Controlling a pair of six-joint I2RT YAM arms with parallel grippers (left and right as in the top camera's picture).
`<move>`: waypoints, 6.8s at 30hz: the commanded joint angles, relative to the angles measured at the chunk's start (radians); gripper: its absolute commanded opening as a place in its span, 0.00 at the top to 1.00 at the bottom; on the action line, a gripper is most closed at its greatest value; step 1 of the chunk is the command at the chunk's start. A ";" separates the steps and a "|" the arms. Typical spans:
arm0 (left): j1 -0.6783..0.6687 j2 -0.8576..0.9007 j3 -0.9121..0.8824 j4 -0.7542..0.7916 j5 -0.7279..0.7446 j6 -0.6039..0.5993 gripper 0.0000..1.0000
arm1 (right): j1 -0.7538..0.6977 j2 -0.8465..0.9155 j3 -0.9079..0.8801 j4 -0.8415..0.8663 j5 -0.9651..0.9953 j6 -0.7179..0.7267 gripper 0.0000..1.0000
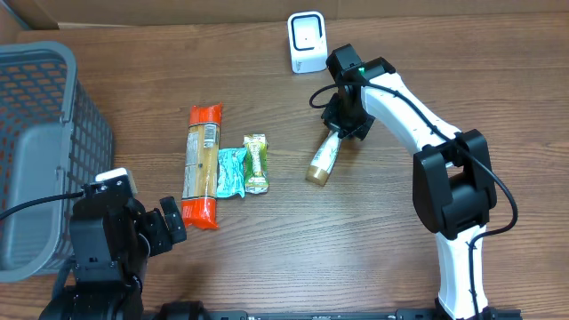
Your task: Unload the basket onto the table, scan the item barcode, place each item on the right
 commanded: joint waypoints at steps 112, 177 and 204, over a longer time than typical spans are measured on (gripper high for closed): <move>0.005 -0.003 -0.003 -0.004 -0.016 -0.010 0.00 | -0.167 0.060 -0.020 -0.153 -0.256 -1.186 0.32; 0.005 -0.003 -0.003 -0.004 -0.016 -0.010 0.00 | -0.137 0.018 -0.114 0.071 -0.480 -0.776 0.96; 0.005 -0.003 -0.003 -0.004 -0.016 -0.010 0.01 | -0.138 0.019 -0.341 0.457 -0.563 -0.266 0.96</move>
